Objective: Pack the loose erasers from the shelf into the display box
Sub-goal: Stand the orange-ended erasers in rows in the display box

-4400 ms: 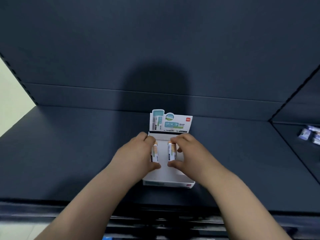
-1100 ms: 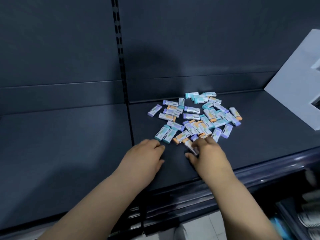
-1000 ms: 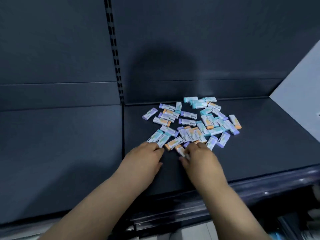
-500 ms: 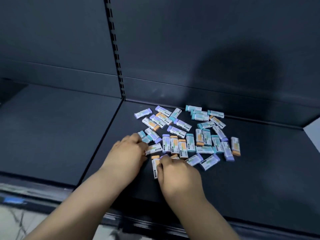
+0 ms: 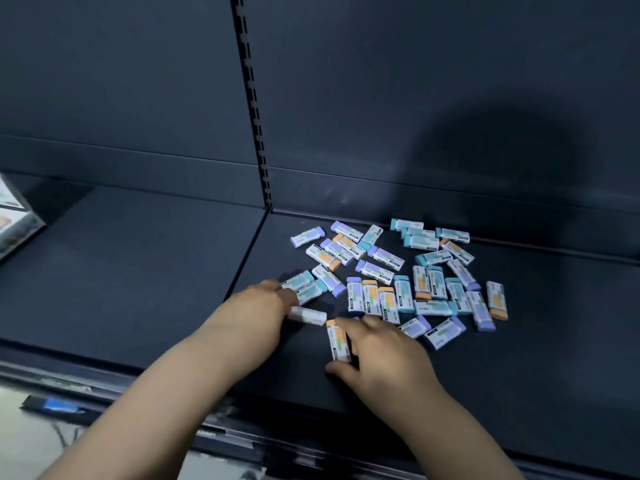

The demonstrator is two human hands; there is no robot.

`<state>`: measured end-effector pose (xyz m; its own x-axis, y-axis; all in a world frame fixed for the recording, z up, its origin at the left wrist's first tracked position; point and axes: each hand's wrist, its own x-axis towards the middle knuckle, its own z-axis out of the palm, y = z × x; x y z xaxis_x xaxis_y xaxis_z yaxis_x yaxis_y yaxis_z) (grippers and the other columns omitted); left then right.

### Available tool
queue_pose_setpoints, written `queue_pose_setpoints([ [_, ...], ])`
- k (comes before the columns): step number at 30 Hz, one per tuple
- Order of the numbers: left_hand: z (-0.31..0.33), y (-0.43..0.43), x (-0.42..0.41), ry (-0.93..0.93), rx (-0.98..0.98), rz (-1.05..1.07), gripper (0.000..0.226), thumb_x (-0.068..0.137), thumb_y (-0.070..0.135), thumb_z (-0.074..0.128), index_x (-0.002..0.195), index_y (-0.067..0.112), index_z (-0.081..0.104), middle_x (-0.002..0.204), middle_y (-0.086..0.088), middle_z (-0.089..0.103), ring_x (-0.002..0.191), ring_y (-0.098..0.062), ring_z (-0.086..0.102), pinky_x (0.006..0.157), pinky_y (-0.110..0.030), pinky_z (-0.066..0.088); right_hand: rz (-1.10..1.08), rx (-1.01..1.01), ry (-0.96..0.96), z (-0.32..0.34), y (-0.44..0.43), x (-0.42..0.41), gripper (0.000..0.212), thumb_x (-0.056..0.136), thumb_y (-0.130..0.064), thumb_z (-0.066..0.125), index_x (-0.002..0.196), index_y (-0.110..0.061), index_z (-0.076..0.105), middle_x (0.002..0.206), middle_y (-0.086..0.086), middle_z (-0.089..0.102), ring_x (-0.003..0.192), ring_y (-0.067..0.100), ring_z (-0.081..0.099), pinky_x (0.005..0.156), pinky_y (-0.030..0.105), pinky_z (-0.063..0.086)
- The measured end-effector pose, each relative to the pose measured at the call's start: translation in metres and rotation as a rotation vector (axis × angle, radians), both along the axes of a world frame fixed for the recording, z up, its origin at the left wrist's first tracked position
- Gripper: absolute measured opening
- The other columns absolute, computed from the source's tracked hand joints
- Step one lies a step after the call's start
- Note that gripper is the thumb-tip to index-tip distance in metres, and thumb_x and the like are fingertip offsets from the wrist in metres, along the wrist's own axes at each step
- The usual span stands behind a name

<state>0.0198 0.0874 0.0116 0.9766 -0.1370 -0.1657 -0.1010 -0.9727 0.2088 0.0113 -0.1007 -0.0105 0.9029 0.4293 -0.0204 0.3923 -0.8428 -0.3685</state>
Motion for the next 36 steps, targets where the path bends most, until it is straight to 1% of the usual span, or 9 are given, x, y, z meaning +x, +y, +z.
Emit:
queue_pose_setpoints([
  [4, 0.000, 0.012, 0.002, 0.073, -0.165, -0.108, 0.024, 0.093, 0.014, 0.049, 0.109, 0.026, 0.062, 0.112, 0.005, 0.051, 0.102, -0.017, 0.054, 0.090, -0.027, 0.042, -0.014, -0.003, 0.016, 0.003, 0.002, 0.003, 0.057, 0.079, -0.053, 0.058, 0.129, -0.037, 0.036, 0.118, -0.009, 0.052, 0.114, 0.015, 0.047, 0.085, 0.031, 0.042],
  [9, -0.002, 0.009, 0.001, 0.097, -0.222, -0.221, 0.041, 0.085, -0.004, 0.049, 0.111, 0.025, 0.064, 0.115, 0.007, 0.054, 0.103, -0.014, 0.055, 0.090, -0.026, 0.042, -0.013, -0.028, 0.070, 0.007, 0.005, 0.005, 0.069, 0.076, -0.050, 0.064, 0.135, -0.037, 0.032, 0.110, -0.010, 0.055, 0.108, 0.012, 0.048, 0.082, 0.029, 0.041],
  [11, -0.005, 0.006, -0.002, 0.046, -0.205, -0.175, 0.041, 0.088, 0.006, 0.050, 0.121, 0.028, 0.057, 0.123, 0.010, 0.050, 0.109, -0.013, 0.053, 0.093, -0.025, 0.041, -0.017, -0.048, 0.134, 0.010, 0.004, 0.008, 0.075, 0.076, -0.047, 0.066, 0.139, -0.038, 0.027, 0.110, -0.010, 0.057, 0.107, 0.013, 0.049, 0.079, 0.028, 0.040],
  [13, -0.005, 0.002, -0.006, 0.009, -0.156, -0.099, 0.033, 0.091, 0.032, 0.054, 0.123, 0.027, 0.053, 0.124, 0.008, 0.047, 0.111, -0.016, 0.052, 0.091, -0.027, 0.042, -0.021, -0.085, 0.176, 0.013, 0.003, 0.012, 0.077, 0.077, -0.043, 0.066, 0.141, -0.037, 0.023, 0.112, -0.010, 0.059, 0.107, 0.014, 0.051, 0.078, 0.028, 0.039],
  [16, -0.009, -0.008, -0.009, 0.096, -0.013, -0.032, 0.060, 0.080, 0.057, 0.058, 0.124, 0.018, 0.047, 0.128, 0.000, 0.042, 0.114, -0.021, 0.047, 0.092, -0.029, 0.041, -0.006, -0.130, 0.183, 0.018, 0.006, 0.018, 0.066, 0.077, -0.038, 0.066, 0.134, -0.034, 0.034, 0.104, -0.010, 0.062, 0.101, 0.016, 0.054, 0.077, 0.030, 0.042],
  [22, -0.013, -0.019, -0.012, 0.111, -0.118, -0.072, 0.060, 0.078, 0.045, 0.065, 0.127, 0.019, 0.044, 0.125, 0.000, 0.040, 0.117, -0.019, 0.040, 0.095, -0.025, 0.034, 0.037, -0.153, 0.182, 0.024, 0.010, 0.020, 0.052, 0.069, -0.036, 0.071, 0.115, -0.035, 0.047, 0.086, -0.012, 0.055, 0.081, 0.012, 0.048, 0.065, 0.027, 0.036],
  [25, -0.012, -0.017, -0.011, 0.128, -0.155, -0.106, 0.061, 0.075, 0.040, 0.070, 0.128, 0.022, 0.044, 0.125, 0.003, 0.040, 0.119, -0.016, 0.039, 0.099, -0.026, 0.035, 0.064, -0.161, 0.184, 0.025, 0.009, 0.023, 0.057, 0.068, -0.038, 0.072, 0.119, -0.034, 0.046, 0.090, -0.011, 0.056, 0.086, 0.013, 0.051, 0.066, 0.027, 0.037],
  [29, -0.012, -0.018, -0.010, 0.156, -0.091, -0.087, 0.069, 0.070, 0.042, 0.074, 0.129, 0.023, 0.044, 0.125, 0.002, 0.038, 0.120, -0.018, 0.037, 0.100, -0.034, 0.037, 0.104, -0.144, 0.170, 0.023, 0.011, 0.024, 0.048, 0.067, -0.039, 0.072, 0.108, -0.031, 0.050, 0.098, -0.007, 0.057, 0.097, 0.017, 0.051, 0.067, 0.028, 0.035],
  [36, -0.011, -0.011, -0.015, -0.008, -0.035, -0.060, 0.062, 0.069, 0.055, 0.063, 0.125, 0.040, 0.040, 0.125, 0.014, 0.040, 0.119, -0.010, 0.037, 0.093, -0.026, 0.033, 0.132, -0.083, 0.105, 0.014, 0.011, 0.030, 0.051, 0.066, -0.053, 0.063, 0.111, -0.035, 0.046, 0.103, -0.010, 0.038, 0.106, 0.013, 0.042, 0.071, 0.029, 0.036],
])
